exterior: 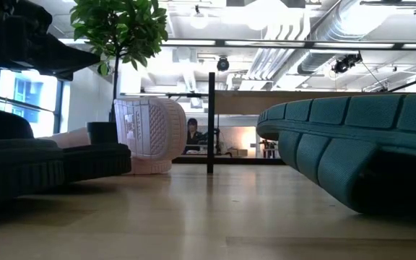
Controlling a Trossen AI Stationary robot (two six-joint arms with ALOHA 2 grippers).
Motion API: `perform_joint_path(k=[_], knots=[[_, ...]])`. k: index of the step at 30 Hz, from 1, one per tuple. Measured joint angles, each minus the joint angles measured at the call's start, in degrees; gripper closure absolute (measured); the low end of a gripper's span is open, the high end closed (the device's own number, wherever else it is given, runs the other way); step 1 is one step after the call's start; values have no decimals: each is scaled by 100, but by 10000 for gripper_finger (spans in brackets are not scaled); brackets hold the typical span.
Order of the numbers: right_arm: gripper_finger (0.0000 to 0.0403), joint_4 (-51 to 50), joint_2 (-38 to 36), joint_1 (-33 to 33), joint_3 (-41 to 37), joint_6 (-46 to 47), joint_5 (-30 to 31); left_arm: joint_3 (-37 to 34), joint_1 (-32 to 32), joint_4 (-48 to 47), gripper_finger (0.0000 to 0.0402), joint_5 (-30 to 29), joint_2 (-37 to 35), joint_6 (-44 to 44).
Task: Pick and place slides into the shelf
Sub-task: Put the right green slide under the shelf
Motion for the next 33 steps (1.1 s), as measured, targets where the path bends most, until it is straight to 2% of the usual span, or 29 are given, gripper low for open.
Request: perform_joint_path(k=[3,9,13,20,28,33], knots=[[395,-139,0,0,0,276,85,0,0,0,401,0,-1,-1],[400,-1206,-2,-19,308,1322,24,0,0,0,401,0,-1,0],[401,-1173,-203,-155,516,1193,24,0,0,1,401,0,-1,-2],[402,-1165,-269,-715,651,1096,-530,0,0,7,401,0,1,-2],[402,-1147,-267,-1352,626,737,194,0,0,5,401,0,1,-2],[402,-1150,-267,-1948,179,634,196,0,0,7,401,0,0,-2]])
